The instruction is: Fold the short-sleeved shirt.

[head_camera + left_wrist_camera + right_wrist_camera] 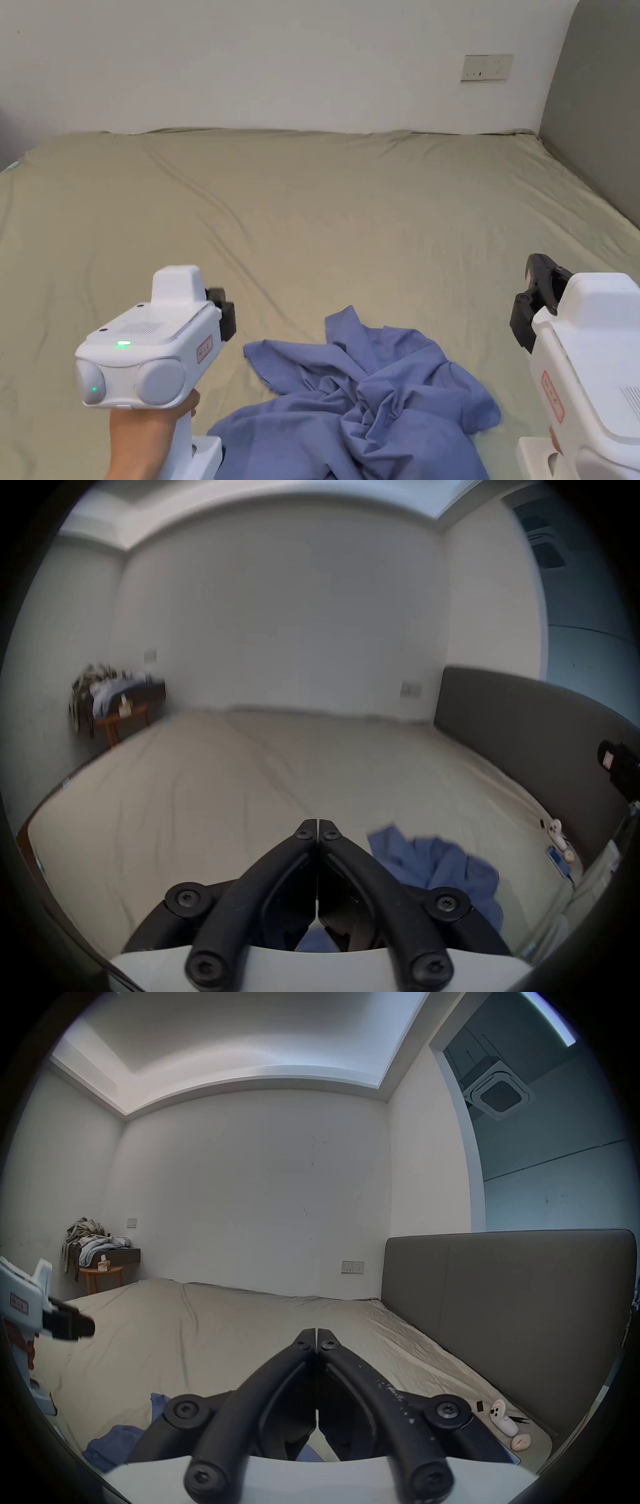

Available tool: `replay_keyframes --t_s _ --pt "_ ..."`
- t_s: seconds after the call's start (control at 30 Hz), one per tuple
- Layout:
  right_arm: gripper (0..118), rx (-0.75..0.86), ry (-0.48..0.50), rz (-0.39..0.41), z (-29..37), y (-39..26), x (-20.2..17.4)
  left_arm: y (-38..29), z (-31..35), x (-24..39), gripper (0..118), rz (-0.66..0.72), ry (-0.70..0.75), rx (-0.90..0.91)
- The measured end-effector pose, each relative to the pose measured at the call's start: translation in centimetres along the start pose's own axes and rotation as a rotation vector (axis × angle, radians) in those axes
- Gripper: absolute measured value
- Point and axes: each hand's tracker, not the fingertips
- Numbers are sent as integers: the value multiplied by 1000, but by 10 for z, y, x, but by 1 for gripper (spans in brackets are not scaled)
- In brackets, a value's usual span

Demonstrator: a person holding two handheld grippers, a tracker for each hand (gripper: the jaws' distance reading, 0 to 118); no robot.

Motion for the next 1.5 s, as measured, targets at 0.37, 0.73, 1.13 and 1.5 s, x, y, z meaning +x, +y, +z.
replay_keyframes --t_s 0.37,0.73,1.13,1.5 --pt "1 -65 28 3 -11 -21 -8 -129 -16 -35 0 81 4 -392" --pt "2 -128 50 12 -21 -41 -13 -177 -44 -22 76 63 61 -544" --pt "71 -452 38 -29 -89 -84 6 -146 -21 -11 3 122 -57 -384" --pt "89 -976 97 -95 -198 -199 4 -106 -22 -23 3 160 -95 -295"
